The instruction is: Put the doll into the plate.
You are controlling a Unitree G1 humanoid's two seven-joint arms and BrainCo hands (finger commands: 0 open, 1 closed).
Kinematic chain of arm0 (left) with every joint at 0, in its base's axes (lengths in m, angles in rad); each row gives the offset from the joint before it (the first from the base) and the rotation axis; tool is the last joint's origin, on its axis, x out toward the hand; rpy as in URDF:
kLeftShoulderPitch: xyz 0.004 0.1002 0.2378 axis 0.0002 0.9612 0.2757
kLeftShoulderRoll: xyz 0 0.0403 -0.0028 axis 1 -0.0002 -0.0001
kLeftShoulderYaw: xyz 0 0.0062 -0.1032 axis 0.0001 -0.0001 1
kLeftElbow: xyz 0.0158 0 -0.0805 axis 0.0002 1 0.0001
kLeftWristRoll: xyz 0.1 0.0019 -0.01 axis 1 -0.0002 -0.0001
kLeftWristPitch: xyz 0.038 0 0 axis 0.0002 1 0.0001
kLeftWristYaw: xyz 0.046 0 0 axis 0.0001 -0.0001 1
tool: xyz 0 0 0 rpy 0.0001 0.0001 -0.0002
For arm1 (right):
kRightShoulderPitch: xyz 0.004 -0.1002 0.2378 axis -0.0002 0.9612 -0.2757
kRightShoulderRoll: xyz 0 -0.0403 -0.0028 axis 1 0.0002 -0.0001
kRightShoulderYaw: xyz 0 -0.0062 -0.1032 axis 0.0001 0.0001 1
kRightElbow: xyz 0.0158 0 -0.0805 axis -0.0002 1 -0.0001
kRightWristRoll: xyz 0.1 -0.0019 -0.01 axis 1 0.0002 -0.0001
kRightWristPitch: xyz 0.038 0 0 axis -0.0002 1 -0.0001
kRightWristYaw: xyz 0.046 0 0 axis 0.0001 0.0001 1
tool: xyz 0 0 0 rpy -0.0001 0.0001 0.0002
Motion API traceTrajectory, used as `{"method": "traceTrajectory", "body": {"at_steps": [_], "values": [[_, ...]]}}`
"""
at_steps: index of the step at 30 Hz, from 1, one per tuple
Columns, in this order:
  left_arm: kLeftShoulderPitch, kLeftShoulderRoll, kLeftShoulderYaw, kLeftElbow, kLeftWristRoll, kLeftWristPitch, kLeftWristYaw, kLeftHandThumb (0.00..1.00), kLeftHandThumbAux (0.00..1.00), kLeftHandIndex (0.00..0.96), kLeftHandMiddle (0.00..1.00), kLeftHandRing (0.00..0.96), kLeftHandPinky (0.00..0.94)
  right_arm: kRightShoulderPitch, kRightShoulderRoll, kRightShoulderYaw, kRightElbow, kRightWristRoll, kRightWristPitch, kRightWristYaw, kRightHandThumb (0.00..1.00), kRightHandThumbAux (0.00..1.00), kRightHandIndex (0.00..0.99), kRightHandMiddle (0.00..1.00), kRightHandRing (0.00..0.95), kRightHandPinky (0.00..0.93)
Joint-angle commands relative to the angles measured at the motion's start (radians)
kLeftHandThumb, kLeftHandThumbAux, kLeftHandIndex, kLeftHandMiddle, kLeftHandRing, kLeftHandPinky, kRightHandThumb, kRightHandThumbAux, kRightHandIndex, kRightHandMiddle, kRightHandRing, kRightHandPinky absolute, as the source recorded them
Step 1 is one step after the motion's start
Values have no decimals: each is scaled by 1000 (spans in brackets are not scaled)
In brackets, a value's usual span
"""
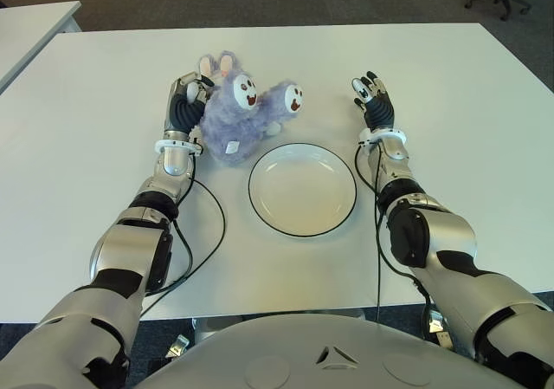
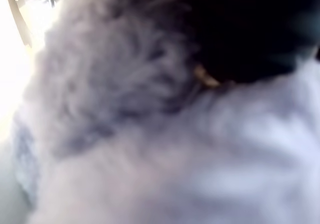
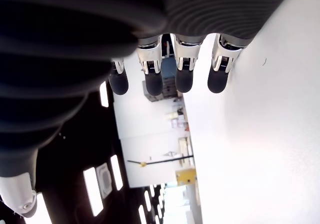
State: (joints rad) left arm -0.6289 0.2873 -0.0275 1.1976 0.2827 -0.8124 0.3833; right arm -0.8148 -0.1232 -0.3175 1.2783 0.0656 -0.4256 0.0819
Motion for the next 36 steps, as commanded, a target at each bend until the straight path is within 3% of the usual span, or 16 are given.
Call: {"method": "traceTrajectory", "body": {"at_steps": [1, 12, 24, 36], "values": [[71, -52, -7, 40, 0, 19, 22, 736, 667, 448, 789, 803, 760, 77, 23, -1, 44, 7, 46, -4, 82, 576, 23, 49, 46, 62], [69, -53, -13, 37, 12, 37, 49, 733, 671, 447, 796, 799, 745, 79, 24, -4, 43, 9, 43, -3, 77, 581, 25, 49, 44, 62], [73, -52, -30, 31, 28, 13, 93, 722, 689, 444, 833, 831, 845, 80, 23, -3, 42, 9, 42, -1, 76, 579, 24, 48, 44, 55], [72, -55, -47, 26, 50, -8, 162, 727, 693, 443, 861, 874, 876, 81, 23, -5, 42, 11, 44, -1, 86, 590, 23, 52, 47, 67]]}}
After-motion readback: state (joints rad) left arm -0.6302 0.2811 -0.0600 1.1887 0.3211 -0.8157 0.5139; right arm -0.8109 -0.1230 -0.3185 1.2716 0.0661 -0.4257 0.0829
